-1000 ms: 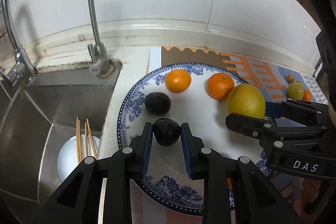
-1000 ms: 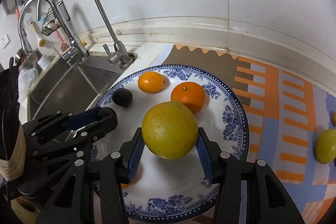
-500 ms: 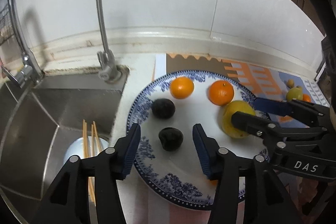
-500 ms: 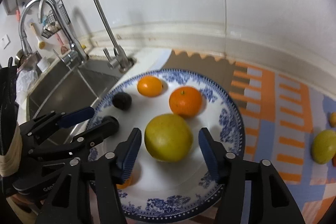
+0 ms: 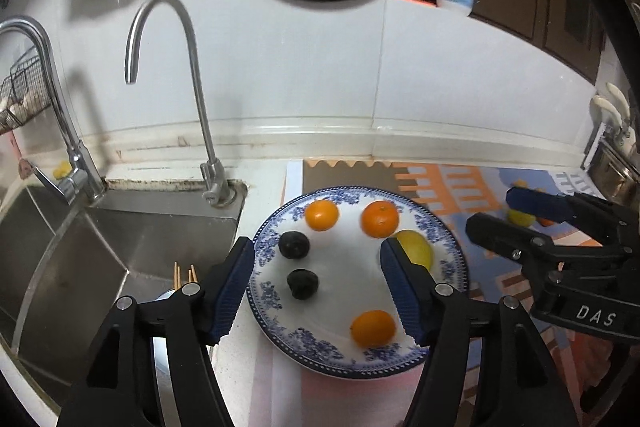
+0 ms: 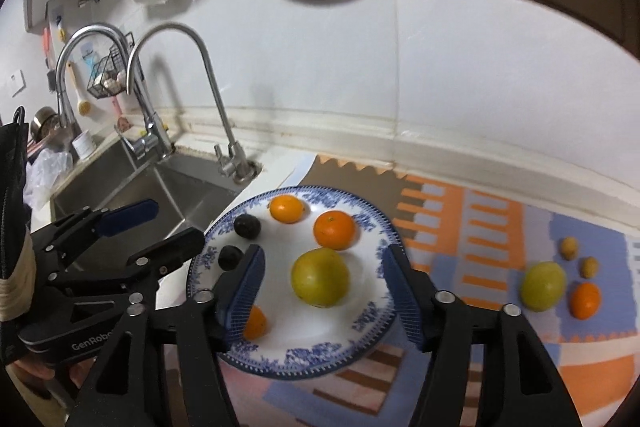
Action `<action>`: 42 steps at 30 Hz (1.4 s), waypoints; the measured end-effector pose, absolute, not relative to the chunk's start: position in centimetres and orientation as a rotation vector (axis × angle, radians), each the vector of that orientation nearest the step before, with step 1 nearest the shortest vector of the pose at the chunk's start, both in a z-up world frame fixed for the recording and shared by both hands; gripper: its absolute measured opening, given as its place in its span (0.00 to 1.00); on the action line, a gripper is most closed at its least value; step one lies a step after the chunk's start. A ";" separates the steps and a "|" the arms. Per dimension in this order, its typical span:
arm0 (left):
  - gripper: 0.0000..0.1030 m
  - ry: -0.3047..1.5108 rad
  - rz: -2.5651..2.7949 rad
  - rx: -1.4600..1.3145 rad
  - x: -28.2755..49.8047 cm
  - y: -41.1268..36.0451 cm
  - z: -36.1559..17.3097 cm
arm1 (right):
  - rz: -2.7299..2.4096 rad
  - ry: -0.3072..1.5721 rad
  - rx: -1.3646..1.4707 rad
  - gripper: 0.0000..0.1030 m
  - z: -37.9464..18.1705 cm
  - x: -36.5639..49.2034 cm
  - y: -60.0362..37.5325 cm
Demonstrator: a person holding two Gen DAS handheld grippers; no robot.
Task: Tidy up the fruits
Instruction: 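Move both open tools back toward the remaining fruit on the mat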
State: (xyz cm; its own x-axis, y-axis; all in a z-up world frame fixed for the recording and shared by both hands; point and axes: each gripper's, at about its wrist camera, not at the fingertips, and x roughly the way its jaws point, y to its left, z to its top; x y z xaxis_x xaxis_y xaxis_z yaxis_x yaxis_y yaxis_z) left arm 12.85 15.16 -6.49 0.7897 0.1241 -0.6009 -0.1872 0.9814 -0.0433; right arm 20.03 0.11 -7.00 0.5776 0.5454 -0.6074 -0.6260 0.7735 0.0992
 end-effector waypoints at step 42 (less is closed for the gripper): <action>0.85 0.614 -0.239 0.087 19.7 -5.0 -6.0 | 0.267 0.579 -0.125 0.68 -6.3 20.4 -20.6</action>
